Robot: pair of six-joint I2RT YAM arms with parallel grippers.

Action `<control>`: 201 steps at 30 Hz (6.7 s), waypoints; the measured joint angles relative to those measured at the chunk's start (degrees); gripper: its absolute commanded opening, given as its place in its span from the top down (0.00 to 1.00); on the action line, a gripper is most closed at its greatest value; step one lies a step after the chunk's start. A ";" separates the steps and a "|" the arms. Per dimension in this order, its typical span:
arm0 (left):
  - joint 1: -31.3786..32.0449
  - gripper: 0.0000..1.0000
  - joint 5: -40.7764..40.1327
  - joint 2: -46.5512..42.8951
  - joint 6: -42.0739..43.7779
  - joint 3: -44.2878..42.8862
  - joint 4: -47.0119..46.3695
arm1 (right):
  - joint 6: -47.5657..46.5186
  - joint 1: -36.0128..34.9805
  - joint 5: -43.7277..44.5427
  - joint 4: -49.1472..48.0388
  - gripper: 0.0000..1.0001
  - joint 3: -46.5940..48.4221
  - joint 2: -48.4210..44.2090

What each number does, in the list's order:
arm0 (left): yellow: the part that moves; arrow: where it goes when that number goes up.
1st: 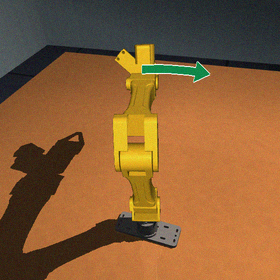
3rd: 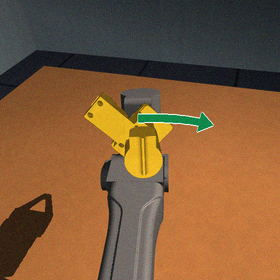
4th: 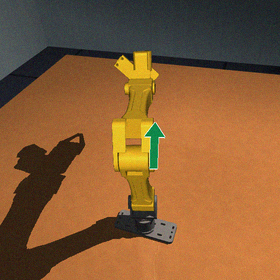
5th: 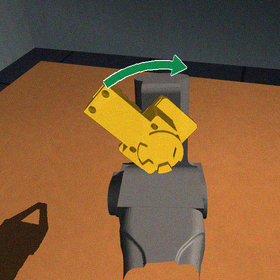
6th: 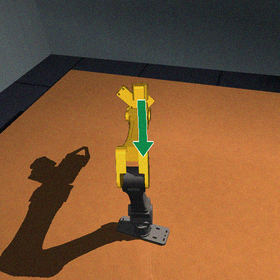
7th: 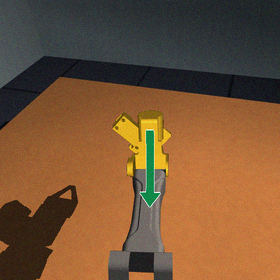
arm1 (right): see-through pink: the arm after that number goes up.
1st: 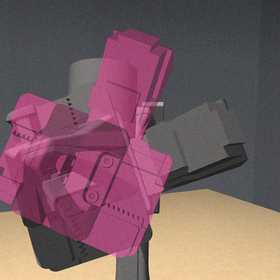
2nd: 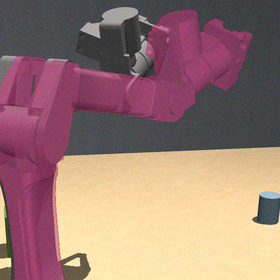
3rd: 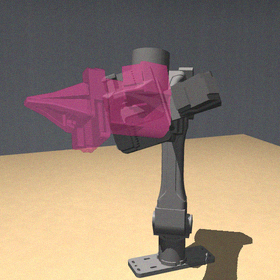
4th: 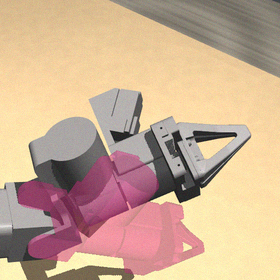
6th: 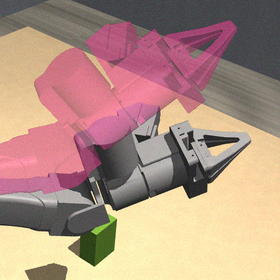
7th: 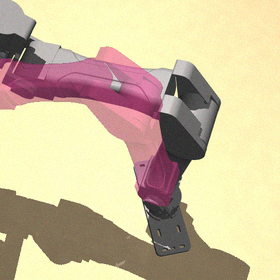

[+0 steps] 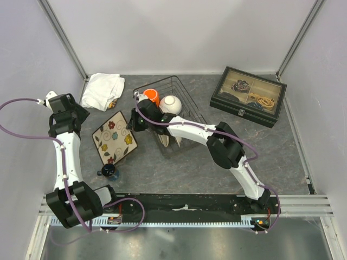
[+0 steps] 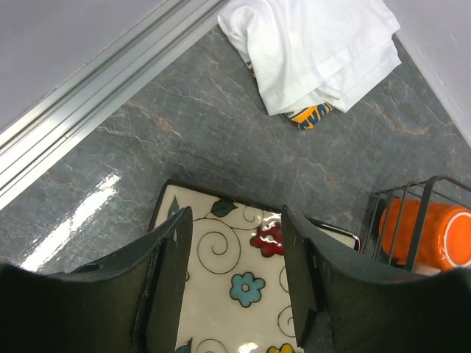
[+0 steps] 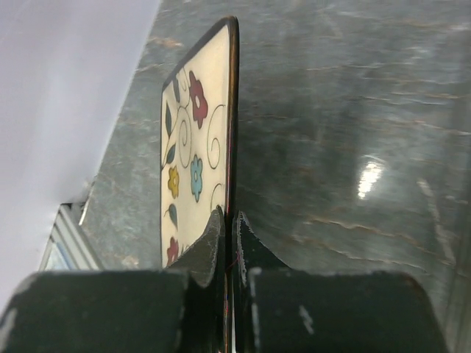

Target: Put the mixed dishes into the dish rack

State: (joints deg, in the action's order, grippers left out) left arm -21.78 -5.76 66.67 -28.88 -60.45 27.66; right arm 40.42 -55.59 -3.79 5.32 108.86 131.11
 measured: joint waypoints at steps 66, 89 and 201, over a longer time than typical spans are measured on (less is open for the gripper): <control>13.22 0.44 19.37 8.72 -19.02 27.47 -16.24 | -15.23 2.91 13.20 12.57 1.00 -6.29 -15.04; 18.08 0.44 18.36 14.49 -22.53 28.30 -25.27 | -16.17 2.89 15.08 12.76 0.71 -6.99 -16.28; 17.31 0.22 17.90 -7.04 -22.58 18.84 -8.61 | -14.71 5.44 6.21 13.84 1.00 -8.39 -15.89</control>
State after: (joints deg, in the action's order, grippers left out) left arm -4.47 12.14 59.64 -51.46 -41.60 19.05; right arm 25.71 -50.15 2.42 19.16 100.47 115.22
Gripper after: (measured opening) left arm 0.775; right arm 0.035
